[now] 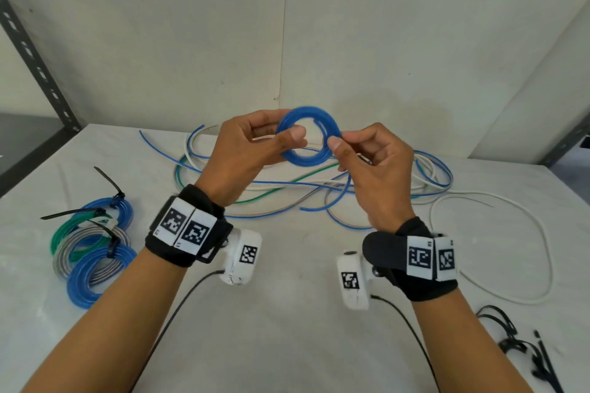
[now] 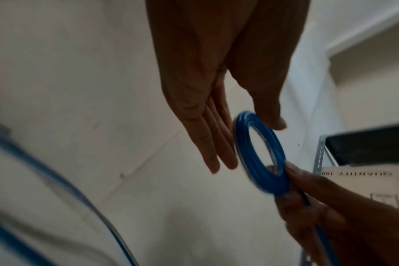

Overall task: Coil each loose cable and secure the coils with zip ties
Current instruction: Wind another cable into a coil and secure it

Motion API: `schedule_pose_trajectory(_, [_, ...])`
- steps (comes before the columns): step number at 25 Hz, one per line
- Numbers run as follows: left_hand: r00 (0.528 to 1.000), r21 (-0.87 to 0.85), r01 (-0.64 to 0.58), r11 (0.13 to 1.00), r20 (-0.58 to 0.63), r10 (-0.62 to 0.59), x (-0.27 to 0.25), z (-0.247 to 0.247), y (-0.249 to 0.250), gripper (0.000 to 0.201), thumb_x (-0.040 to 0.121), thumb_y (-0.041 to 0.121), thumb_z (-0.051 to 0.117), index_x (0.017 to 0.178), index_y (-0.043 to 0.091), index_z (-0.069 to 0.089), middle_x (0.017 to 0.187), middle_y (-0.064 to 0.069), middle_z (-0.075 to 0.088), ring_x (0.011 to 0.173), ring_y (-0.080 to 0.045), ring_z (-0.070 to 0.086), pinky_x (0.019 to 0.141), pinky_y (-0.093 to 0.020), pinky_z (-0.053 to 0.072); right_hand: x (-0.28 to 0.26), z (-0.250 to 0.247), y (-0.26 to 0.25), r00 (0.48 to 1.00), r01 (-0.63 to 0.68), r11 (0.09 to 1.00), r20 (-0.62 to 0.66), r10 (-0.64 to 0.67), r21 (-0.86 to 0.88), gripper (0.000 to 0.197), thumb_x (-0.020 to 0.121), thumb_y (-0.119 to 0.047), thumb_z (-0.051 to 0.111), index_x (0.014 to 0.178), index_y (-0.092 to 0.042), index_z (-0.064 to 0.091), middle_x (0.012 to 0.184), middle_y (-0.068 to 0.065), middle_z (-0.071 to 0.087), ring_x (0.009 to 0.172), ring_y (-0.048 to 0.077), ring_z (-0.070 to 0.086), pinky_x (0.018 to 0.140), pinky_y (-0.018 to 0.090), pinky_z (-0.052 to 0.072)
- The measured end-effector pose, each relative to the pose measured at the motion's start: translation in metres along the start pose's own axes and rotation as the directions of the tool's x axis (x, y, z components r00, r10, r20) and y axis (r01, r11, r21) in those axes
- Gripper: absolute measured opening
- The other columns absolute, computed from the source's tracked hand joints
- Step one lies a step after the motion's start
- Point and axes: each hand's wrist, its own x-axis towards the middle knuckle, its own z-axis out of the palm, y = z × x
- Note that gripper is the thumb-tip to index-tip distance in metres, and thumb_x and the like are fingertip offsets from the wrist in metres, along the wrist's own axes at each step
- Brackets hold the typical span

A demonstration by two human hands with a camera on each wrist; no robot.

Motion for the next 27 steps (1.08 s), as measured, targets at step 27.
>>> schedule_pose_trajectory(27, [0.959,0.679,-0.197,0.708,0.283,-0.005,-0.001,-0.019,0.005,0.012,0.081,0.02,0.084,0.092,0.024,0.082,0.078,0.004,0.078,0.077,-0.02,0.074,0.076,-0.041,0.058,0.001,-0.011,0.003,0.92,0.109,0.888,0.383,0.079,-0.446,0.003,0.089,-0.023,0.075,0.091,-0.026,0.076,0.082,-0.011,0.073,0.079,0.002,0.067,0.065,0.028,0.053])
